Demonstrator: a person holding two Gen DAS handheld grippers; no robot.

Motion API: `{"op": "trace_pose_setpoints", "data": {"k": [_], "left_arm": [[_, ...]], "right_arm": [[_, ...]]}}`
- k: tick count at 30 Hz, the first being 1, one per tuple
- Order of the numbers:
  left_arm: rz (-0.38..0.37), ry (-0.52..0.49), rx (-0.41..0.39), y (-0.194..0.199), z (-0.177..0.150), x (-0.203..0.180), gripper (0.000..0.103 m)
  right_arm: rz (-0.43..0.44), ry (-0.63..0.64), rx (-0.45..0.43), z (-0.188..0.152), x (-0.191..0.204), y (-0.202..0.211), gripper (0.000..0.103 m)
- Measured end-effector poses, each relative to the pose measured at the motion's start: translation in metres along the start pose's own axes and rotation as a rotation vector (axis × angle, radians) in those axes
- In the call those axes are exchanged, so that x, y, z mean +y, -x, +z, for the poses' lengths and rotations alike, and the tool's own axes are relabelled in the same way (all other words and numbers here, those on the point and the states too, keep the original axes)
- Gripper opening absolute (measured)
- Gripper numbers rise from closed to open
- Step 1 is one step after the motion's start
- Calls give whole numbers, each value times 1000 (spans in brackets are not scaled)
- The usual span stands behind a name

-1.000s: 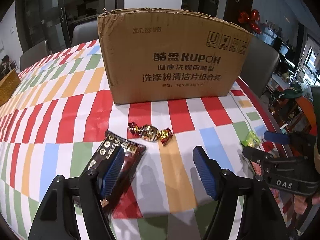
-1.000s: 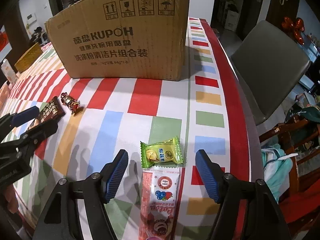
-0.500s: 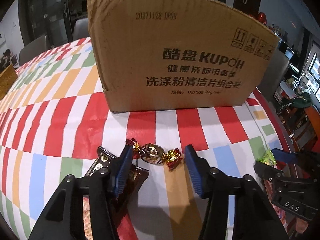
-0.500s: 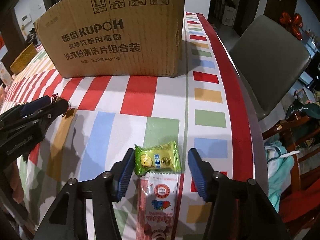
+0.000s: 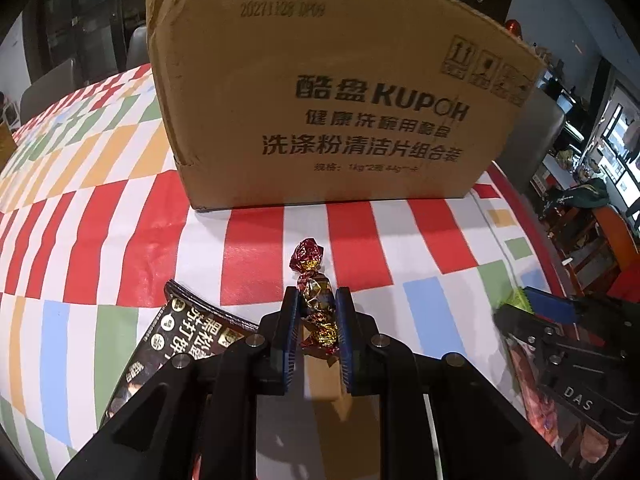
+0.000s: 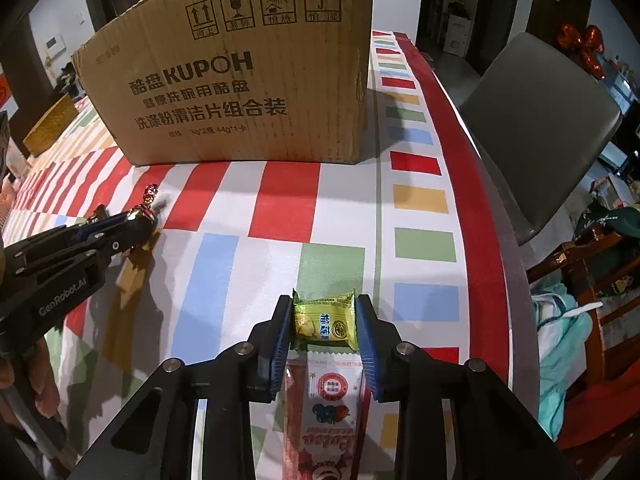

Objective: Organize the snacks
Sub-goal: 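Grasp the yellow-green candy with the right tool while the left tool grasps the gold candies, then carry both candies into the box and open both tools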

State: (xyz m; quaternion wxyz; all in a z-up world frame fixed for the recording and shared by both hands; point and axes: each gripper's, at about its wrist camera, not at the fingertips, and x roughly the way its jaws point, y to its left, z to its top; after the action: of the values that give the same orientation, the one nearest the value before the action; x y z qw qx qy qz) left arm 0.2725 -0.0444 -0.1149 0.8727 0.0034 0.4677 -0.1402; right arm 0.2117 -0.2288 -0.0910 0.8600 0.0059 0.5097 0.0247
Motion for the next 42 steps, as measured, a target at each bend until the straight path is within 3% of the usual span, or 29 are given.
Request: {"op": "trace_pose_setpoints", "data": {"k": [19,30,42], "left_arm": [[-48,-29,-82,69,-6,-21,19],[-28,-35,-190,116,13,-24,19],[1,-88,-279,143,47,-29,19]], "right_arm": [[80,-8,-100,8,3,46,32],[111,23,-218,29,15,83,32],[128,36,-334,71,20,117,32]]}}
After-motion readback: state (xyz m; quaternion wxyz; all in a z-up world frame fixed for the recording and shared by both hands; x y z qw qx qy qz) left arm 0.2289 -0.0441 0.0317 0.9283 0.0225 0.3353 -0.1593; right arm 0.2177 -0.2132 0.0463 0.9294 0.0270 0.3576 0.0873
